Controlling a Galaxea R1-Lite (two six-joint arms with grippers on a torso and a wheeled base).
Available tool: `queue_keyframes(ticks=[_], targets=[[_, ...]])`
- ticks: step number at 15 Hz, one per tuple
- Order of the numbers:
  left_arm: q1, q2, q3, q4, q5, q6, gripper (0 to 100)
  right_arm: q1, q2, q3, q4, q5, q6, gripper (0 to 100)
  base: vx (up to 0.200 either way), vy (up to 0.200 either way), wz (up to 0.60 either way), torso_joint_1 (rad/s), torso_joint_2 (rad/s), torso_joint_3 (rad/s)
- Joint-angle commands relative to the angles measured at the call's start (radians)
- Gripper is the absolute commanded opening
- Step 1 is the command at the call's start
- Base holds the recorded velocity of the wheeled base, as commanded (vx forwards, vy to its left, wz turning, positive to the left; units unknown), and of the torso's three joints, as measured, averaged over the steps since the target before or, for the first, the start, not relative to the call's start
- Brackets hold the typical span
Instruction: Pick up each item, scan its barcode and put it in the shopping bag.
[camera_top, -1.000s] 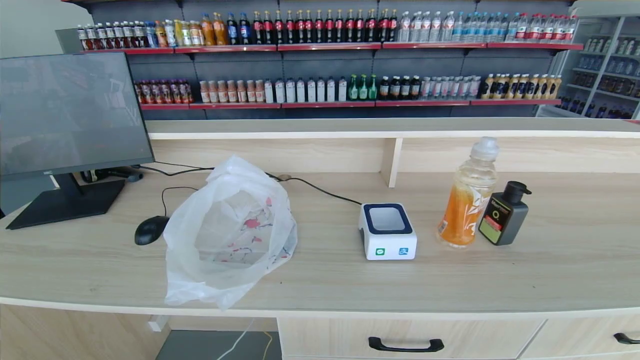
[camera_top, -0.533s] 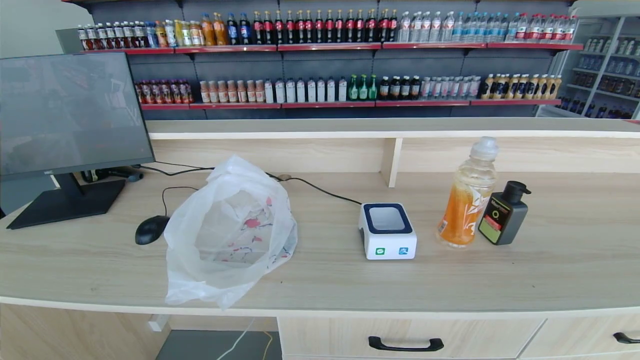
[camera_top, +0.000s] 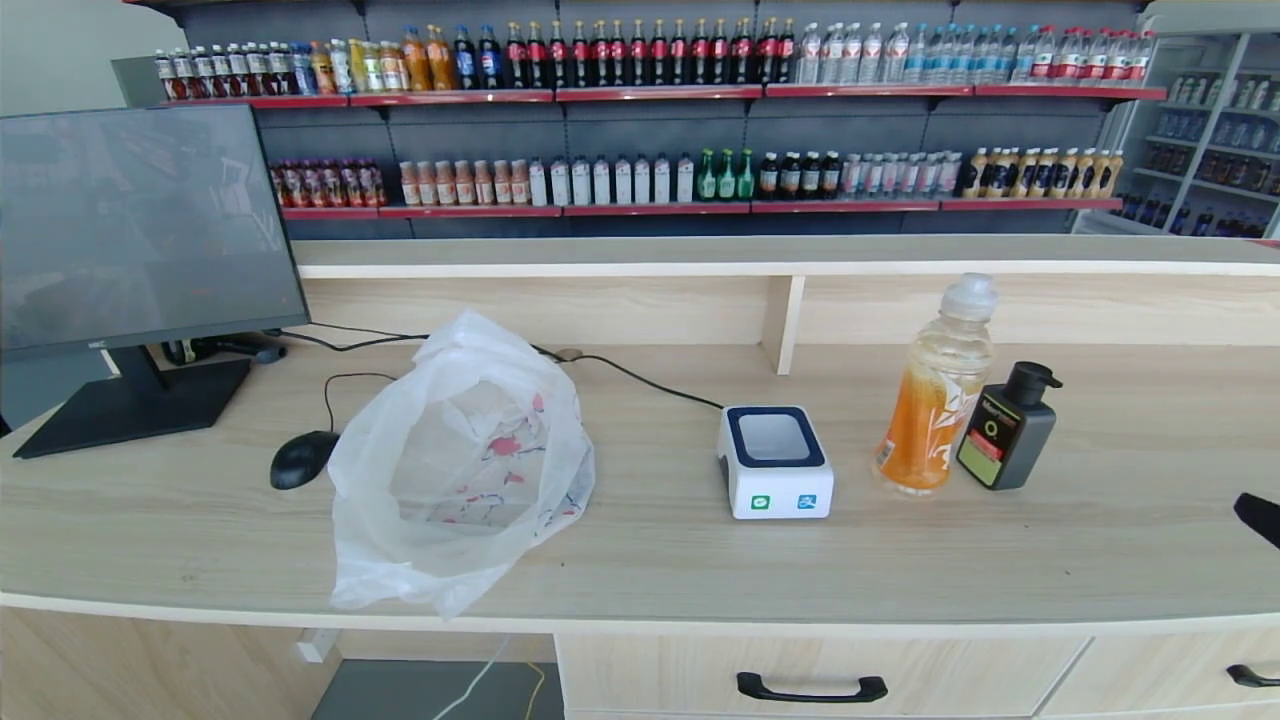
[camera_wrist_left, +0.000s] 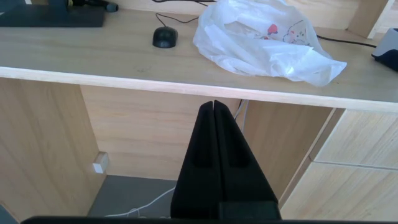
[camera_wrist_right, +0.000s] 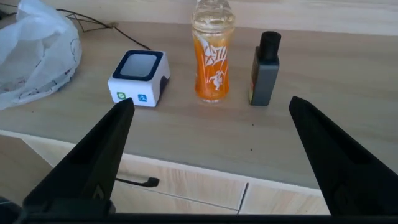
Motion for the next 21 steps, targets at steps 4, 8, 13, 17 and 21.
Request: queue_keyframes(ticks=[4, 8, 13, 17, 21], targets=[[0.000, 0.000, 0.000, 0.000, 0.000, 0.000, 0, 0.000, 0.434, -0.016, -0.468, -0.004, -0.005, 100, 0.000, 0.000, 0.00, 0.000, 0.00, 0.000], [0.000, 0.000, 0.000, 0.000, 0.000, 0.000, 0, 0.019, 0.572, 0.017, -0.635, -0.005, -0.015, 100, 0.000, 0.000, 0.00, 0.000, 0.00, 0.000], [0.000, 0.000, 0.000, 0.000, 0.000, 0.000, 0, 0.052, 0.804, 0.036, -0.942, -0.048, -0.018, 100, 0.000, 0.000, 0.00, 0.000, 0.00, 0.000], [0.000, 0.000, 0.000, 0.000, 0.000, 0.000, 0, 0.088, 0.873, 0.029, -1.054, -0.084, -0.023, 100, 0.000, 0.000, 0.00, 0.000, 0.00, 0.000], [0.000, 0.000, 0.000, 0.000, 0.000, 0.000, 0, 0.135, 0.850, 0.036, -1.057, -0.087, -0.023, 100, 0.000, 0.000, 0.00, 0.000, 0.00, 0.000]])
